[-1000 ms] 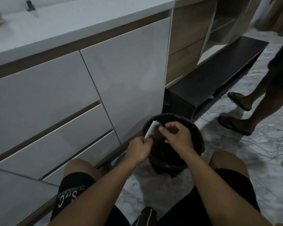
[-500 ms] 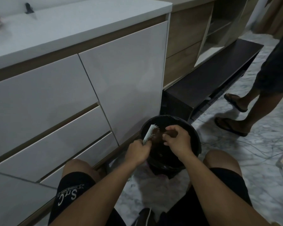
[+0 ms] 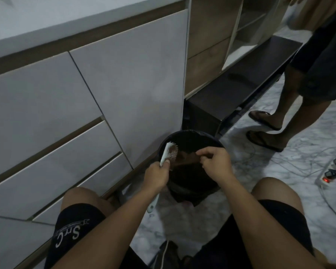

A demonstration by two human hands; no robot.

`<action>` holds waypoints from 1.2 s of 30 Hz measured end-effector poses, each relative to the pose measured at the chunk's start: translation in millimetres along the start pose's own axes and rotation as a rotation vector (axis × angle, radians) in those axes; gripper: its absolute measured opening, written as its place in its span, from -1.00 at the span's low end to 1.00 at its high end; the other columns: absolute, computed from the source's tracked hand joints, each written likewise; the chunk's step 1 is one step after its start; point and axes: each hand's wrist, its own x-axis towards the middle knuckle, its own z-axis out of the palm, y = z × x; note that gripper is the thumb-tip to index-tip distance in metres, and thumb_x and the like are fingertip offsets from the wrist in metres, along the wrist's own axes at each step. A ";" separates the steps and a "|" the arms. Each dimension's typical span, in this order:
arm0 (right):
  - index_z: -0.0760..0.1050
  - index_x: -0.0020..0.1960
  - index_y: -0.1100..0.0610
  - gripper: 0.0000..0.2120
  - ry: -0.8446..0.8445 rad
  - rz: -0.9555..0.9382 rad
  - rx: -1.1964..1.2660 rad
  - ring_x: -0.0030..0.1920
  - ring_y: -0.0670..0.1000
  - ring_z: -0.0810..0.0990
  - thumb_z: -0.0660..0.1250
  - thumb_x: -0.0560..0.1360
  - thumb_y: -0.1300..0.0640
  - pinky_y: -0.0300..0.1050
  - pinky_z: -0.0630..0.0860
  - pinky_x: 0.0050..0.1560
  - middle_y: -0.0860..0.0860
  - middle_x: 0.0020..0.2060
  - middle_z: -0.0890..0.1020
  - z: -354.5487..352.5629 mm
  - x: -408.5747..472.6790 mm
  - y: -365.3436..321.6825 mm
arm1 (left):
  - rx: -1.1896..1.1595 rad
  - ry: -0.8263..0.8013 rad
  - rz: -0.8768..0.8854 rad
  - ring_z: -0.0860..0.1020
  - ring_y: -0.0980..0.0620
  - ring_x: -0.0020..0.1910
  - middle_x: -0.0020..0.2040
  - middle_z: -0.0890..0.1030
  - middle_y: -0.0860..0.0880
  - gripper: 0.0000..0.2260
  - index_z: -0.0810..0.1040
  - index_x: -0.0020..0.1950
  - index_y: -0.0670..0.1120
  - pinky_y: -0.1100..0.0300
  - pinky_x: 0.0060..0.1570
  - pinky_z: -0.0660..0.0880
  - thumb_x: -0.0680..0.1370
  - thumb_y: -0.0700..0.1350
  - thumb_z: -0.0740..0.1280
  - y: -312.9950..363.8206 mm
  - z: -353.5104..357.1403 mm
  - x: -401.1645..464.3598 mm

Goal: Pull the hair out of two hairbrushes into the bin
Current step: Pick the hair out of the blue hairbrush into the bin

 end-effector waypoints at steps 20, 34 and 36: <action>0.60 -0.14 0.06 -0.83 -0.016 0.009 0.149 -0.23 0.00 0.68 0.47 0.43 0.32 0.01 0.70 -0.13 0.07 -0.14 0.67 14.5 6.2 -32.5 | -0.176 -0.112 0.004 0.43 -0.01 -0.54 -0.38 0.52 -0.08 -0.70 0.50 -0.18 -0.12 0.18 -0.49 0.36 0.60 0.07 0.22 16.7 -5.7 -3.6; 0.59 -0.02 -0.14 -0.72 -0.116 -0.063 0.176 0.00 0.01 0.66 0.39 0.42 0.23 -0.03 0.66 -0.04 -0.07 -0.06 0.65 1.7 -12.3 -38.1 | -0.258 -0.067 -0.041 0.47 -0.04 -0.49 -0.34 0.54 -0.11 -0.64 0.58 -0.01 -0.17 0.14 -0.44 0.40 0.58 0.13 0.23 28.8 -12.5 -8.1; 0.60 0.02 -0.05 -0.75 -0.184 -0.105 0.170 -0.02 -0.02 0.67 0.50 0.38 0.15 -0.10 0.64 -0.08 -0.09 -0.08 0.66 1.5 -19.5 -38.4 | -0.241 -0.070 -0.025 0.48 -0.04 -0.48 -0.33 0.56 -0.12 -0.62 0.59 0.00 -0.17 0.16 -0.45 0.40 0.58 0.13 0.23 31.0 -12.4 -10.3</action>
